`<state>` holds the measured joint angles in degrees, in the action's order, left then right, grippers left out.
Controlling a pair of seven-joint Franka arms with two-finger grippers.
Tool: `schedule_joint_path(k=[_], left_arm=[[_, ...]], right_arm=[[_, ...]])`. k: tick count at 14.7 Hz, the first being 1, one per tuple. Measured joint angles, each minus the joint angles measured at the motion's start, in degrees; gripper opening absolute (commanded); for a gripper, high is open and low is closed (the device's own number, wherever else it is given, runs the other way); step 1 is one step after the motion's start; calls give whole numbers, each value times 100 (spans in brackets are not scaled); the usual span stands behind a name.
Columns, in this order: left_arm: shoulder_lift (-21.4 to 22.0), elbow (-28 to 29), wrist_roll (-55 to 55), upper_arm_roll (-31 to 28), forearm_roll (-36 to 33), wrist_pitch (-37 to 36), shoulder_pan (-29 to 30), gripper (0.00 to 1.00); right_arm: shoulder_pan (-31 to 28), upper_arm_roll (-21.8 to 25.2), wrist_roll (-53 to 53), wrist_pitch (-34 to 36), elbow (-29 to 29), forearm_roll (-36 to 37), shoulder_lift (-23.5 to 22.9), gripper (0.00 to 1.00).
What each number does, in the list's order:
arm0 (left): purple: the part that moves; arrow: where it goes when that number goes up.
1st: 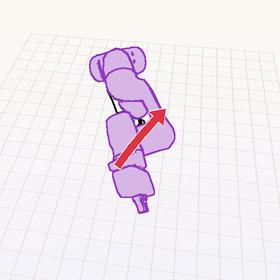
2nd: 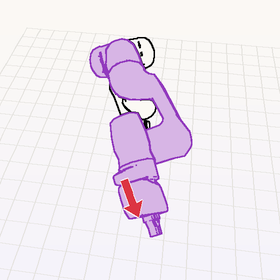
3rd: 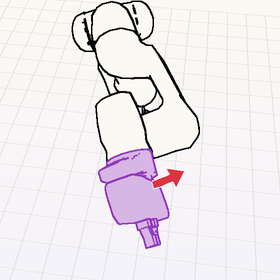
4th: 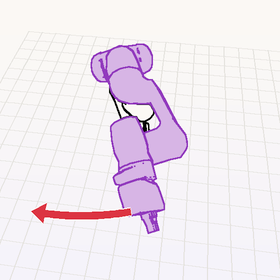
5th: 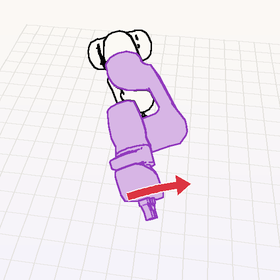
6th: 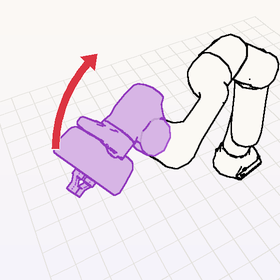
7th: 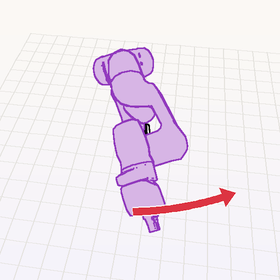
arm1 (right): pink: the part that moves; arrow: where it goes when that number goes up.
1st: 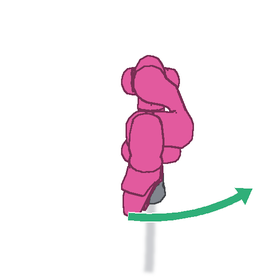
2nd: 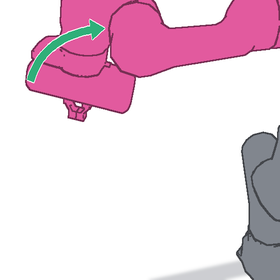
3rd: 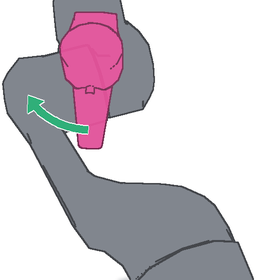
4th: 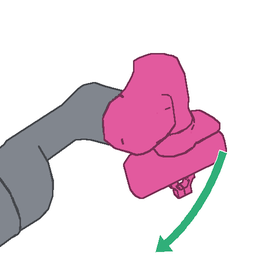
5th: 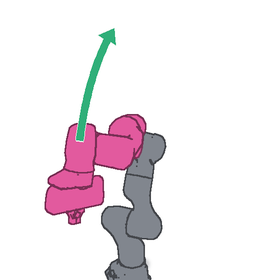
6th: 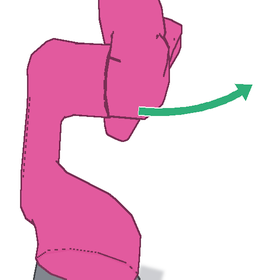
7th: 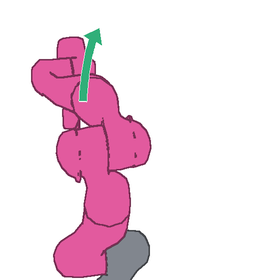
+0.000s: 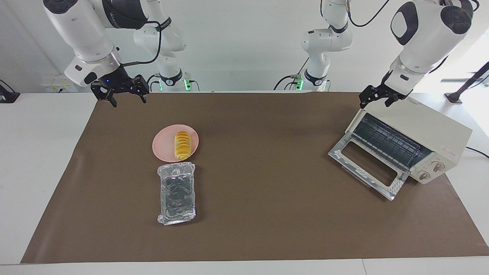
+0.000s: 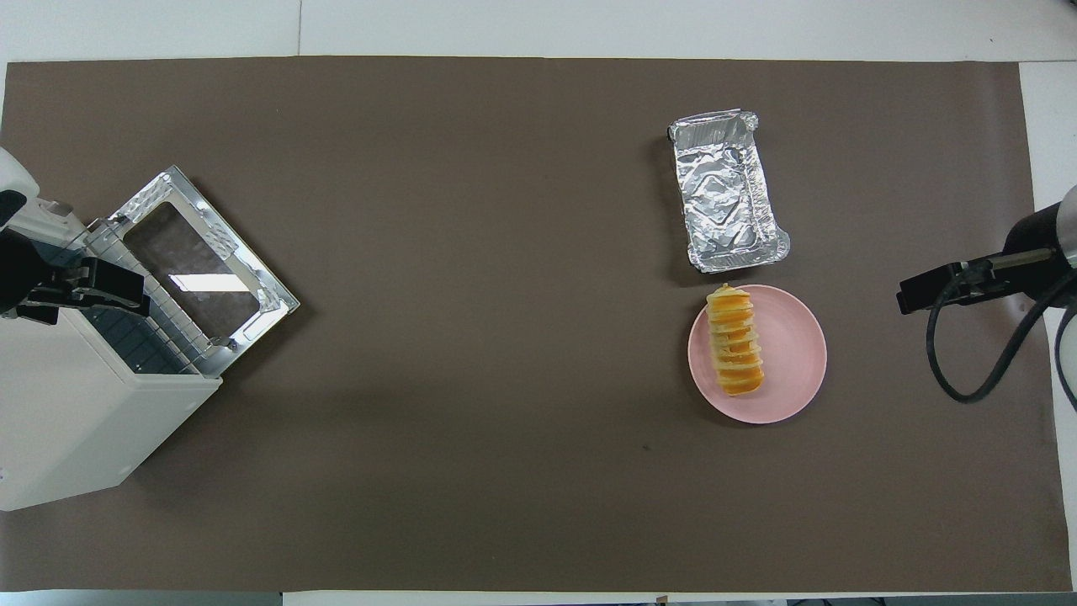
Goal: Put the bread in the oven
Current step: 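Reach the right gripper down to the bread slices on the pink plate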
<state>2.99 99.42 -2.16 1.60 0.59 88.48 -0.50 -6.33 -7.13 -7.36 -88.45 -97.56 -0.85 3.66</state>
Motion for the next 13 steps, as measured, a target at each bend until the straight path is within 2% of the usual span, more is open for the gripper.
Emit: schedule_joint_path(k=[9, 11, 13], left_arm=[[0, 0, 0, 0, 0, 0, 0, 100], [0, 0, 0, 0, 0, 0, 0, 100], [0, 0, 0, 0, 0, 1, 0, 100]], right_arm=[[23, -38, 0, -24, -164, -4, 43, 100], [184, -63, 30, -406, -583, -7, 179, 100], [438, -75, 271, -1081, -1320, -9, 410, 100]])
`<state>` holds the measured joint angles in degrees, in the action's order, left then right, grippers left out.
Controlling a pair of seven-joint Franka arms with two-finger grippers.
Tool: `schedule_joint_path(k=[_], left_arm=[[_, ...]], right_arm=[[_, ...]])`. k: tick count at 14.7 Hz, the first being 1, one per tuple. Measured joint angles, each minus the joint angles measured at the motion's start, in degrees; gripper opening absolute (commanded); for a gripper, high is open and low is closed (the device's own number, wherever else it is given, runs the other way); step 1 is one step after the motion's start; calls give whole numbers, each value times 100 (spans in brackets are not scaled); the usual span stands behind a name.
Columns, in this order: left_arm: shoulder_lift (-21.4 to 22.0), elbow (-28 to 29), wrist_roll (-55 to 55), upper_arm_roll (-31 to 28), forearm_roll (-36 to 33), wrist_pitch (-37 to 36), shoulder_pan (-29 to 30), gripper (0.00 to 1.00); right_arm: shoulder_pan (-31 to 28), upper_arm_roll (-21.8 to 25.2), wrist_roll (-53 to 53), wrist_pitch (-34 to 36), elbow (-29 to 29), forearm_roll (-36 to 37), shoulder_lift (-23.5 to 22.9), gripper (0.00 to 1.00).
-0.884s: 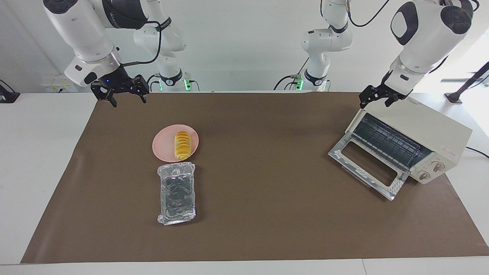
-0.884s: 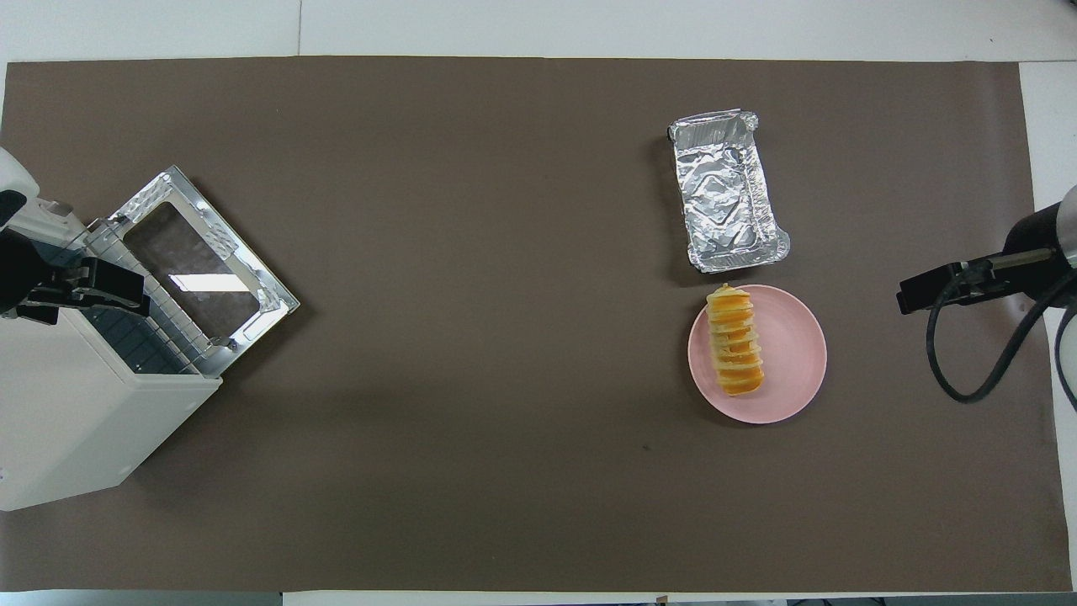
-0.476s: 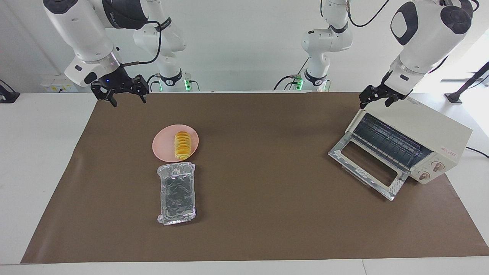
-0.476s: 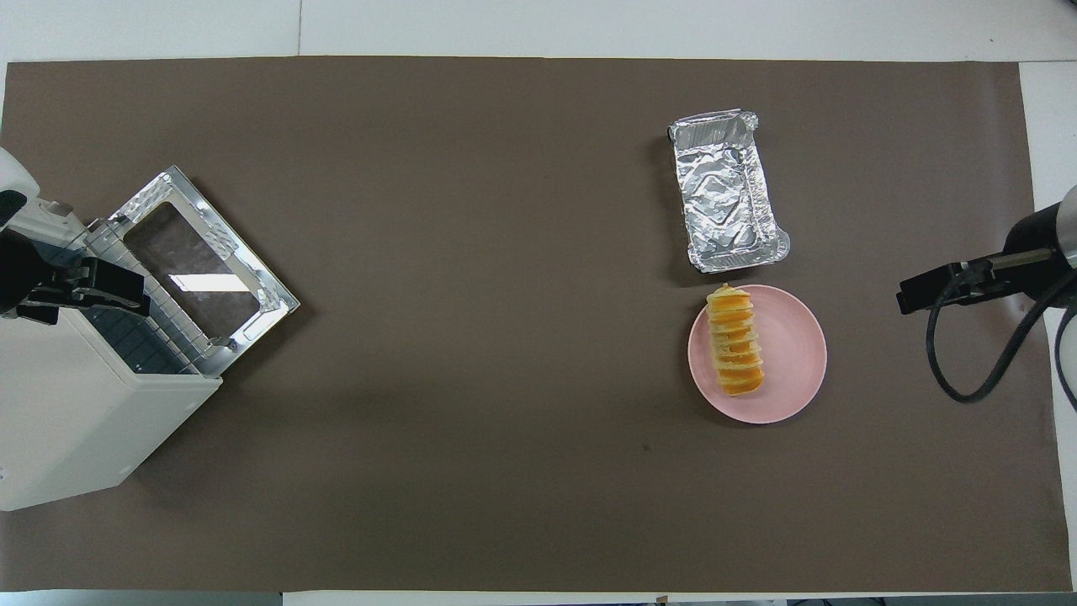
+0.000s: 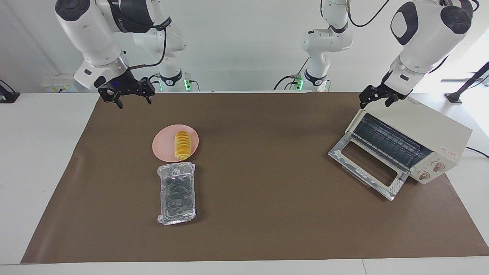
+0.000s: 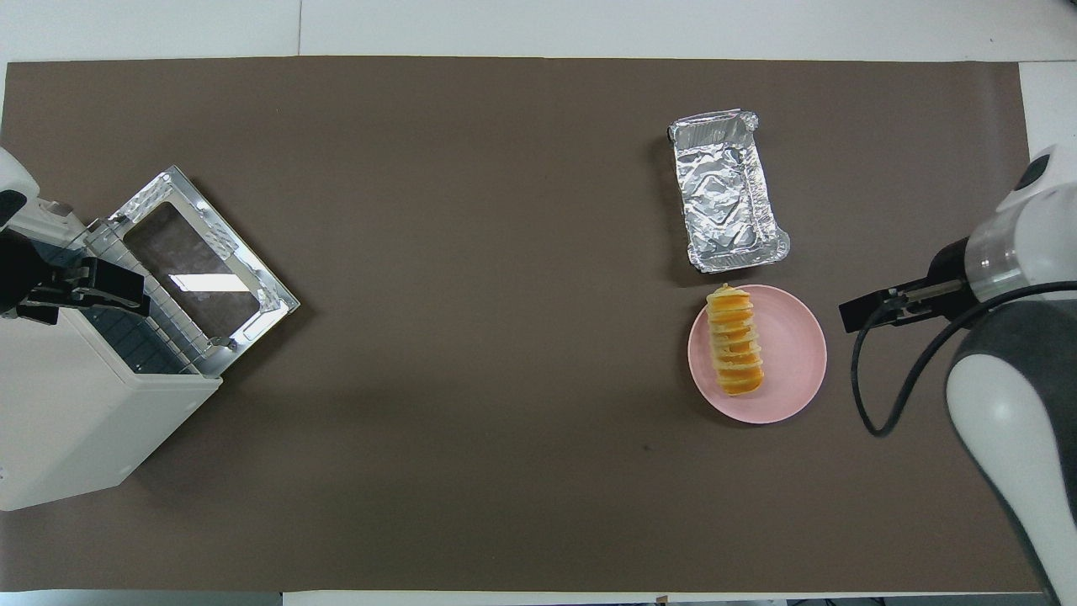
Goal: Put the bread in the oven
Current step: 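Reach the right gripper down to the bread slices on the pink plate, then close the right gripper on the orange bread slices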
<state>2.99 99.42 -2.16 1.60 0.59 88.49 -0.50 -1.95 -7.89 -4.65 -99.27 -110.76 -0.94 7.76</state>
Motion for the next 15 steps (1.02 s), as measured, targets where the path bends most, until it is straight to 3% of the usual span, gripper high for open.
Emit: schedule_joint_path(k=[3, 5, 10, 15], left_arm=[[0, 0, 0, 0, 0, 2, 0, 100], [0, 0, 0, 0, 0, 2, 0, 100], [0, 0, 0, 0, 0, 2, 0, 100], [0, 0, 0, 0, 0, 3, 0, 100]], right_arm=[[464, -19, 491, -1217, -1162, 1, 171, 100], [674, -32, 762, -2021, -1621, 0, -2, 100], [800, -31, 964, -3962, -2213, 0, -850, 100], [799, -10, 964, -4583, -2438, 15, -1223, 100]])
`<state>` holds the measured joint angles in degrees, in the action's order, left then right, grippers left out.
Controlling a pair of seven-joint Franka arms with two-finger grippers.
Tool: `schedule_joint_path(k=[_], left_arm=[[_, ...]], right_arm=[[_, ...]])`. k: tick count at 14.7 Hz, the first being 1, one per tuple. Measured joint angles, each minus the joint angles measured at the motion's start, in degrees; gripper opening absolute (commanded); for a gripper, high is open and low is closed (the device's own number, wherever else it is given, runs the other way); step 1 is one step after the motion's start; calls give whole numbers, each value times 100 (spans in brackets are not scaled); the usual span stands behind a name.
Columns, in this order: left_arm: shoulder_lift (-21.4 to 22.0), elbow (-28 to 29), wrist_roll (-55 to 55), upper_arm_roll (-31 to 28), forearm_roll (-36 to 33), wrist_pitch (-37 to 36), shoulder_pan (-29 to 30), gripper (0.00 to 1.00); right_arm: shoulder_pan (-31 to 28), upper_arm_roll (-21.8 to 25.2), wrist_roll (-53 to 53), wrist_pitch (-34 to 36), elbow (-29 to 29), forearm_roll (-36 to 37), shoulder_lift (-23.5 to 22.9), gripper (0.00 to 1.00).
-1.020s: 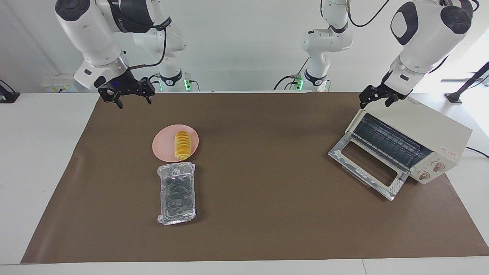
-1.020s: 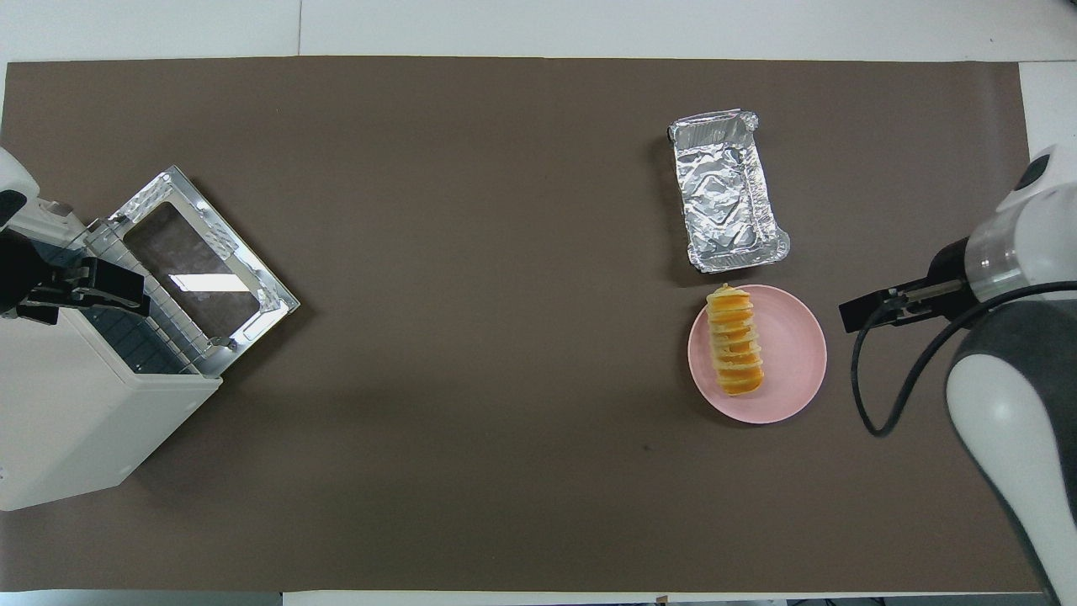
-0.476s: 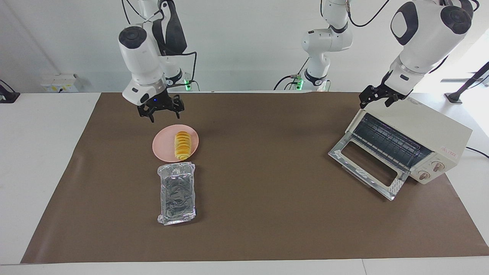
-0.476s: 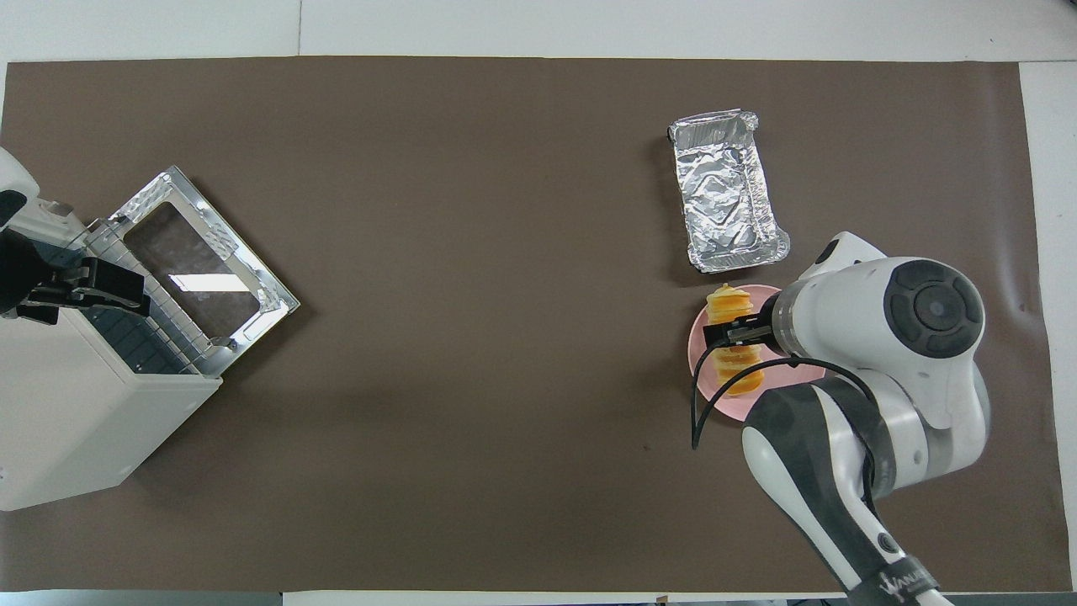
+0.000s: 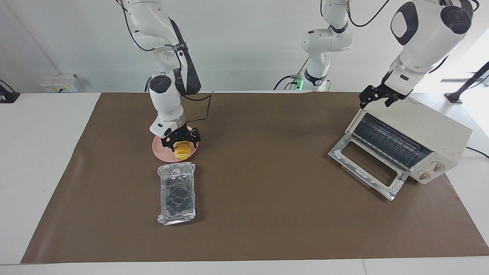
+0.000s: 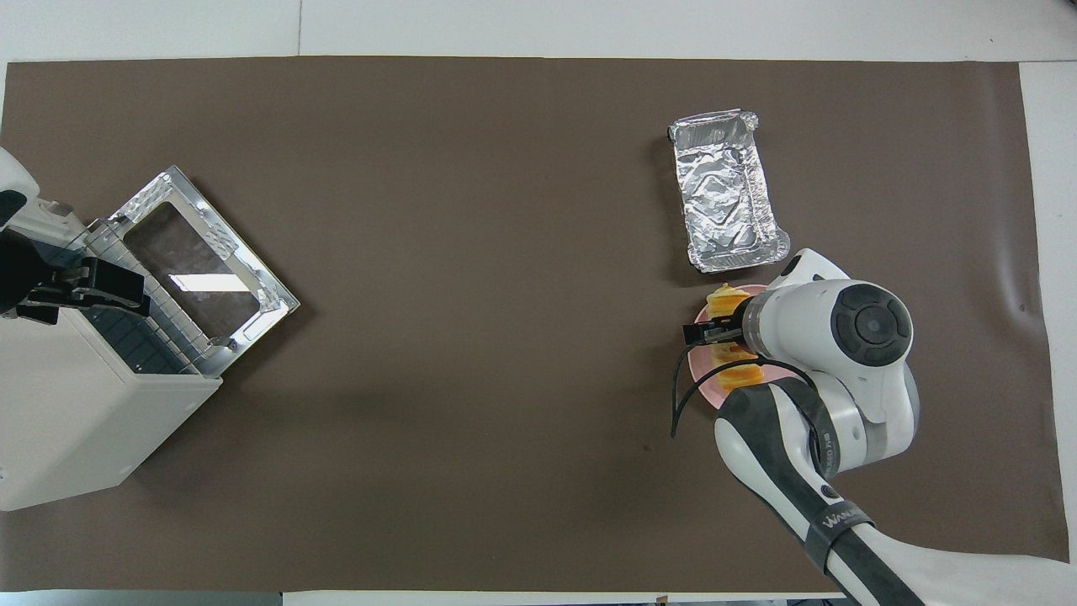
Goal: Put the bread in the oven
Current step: 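Close the right gripper on the orange bread slices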
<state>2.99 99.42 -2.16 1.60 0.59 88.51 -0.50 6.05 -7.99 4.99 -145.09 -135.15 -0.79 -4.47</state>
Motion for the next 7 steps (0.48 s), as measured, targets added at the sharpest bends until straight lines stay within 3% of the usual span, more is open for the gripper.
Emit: schedule_joint_path(k=[1, 2, 4, 5, 7], left_arm=[[0, 0, 0, 0, 0, 0, 0, 100], [0, 0, 0, 0, 0, 0, 0, 100], [0, 0, 0, 0, 0, 0, 0, 100], [0, 0, 0, 0, 0, 0, 0, 100], [0, 0, 0, 0, 0, 0, 0, 100]], right_arm=[[0, 5, 0, -13, 0, 1, -22, 100], [0, 7, 0, -13, 1, 1, -23, 89], [-6, 9, 0, -13, 4, 1, -23, 24], [-12, 9, 0, -13, 8, 2, -22, 5], [-17, 10, 0, -7, 8, 2, -22, 0]])
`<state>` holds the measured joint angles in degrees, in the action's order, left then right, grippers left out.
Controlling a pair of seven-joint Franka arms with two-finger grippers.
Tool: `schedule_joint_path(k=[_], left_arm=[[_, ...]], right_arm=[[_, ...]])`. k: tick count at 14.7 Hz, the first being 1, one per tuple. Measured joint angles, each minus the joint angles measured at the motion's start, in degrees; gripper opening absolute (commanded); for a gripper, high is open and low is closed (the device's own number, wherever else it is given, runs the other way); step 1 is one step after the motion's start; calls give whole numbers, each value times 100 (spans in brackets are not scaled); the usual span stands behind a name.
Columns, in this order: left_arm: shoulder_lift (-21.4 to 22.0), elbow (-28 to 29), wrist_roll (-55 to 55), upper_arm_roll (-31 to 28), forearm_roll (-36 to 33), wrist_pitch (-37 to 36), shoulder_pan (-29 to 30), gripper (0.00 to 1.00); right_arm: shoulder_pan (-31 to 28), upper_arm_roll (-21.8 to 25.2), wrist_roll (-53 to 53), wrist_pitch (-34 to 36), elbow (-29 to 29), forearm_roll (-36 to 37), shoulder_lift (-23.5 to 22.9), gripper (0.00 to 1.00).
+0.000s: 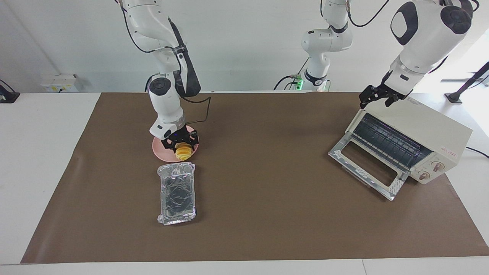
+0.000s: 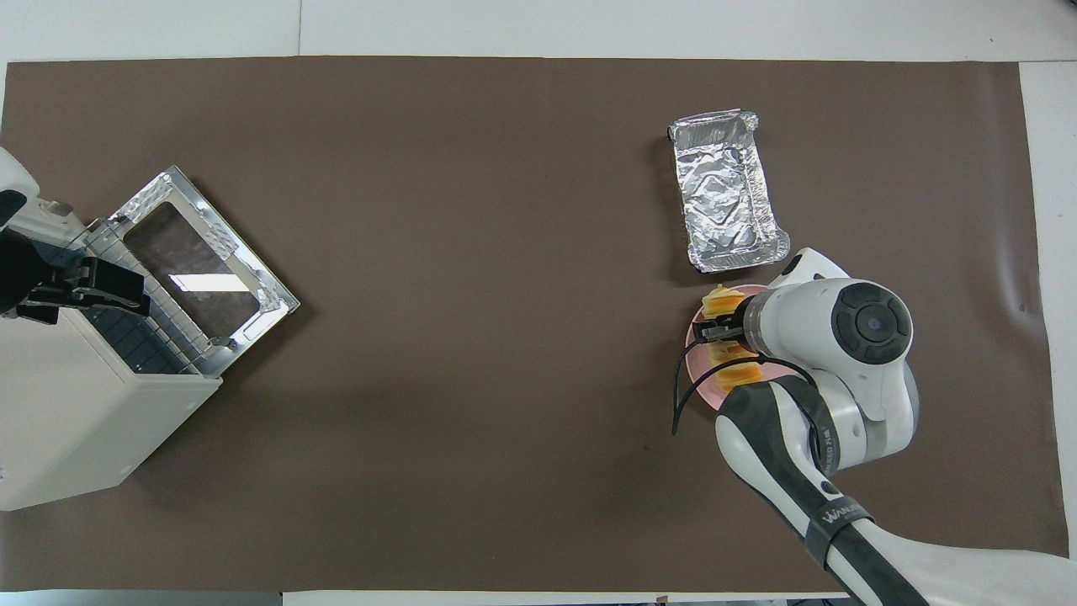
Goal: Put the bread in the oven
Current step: 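Close the right gripper on the orange bread slices, then carry the bread with the right gripper into the foil tray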
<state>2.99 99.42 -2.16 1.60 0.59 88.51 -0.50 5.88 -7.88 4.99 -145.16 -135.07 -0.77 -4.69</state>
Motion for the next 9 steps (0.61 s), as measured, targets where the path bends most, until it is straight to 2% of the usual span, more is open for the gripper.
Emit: schedule_joint_path(k=[6, 9], left_arm=[[0, 0, 0, 0, 0, 0, 0, 100], [0, 0, 0, 0, 0, 0, 0, 100]], right_arm=[[-10, 1, -74, 167, 84, 4, 13, 0], [-66, 21, -136, 932, 500, 12, 24, 0]])
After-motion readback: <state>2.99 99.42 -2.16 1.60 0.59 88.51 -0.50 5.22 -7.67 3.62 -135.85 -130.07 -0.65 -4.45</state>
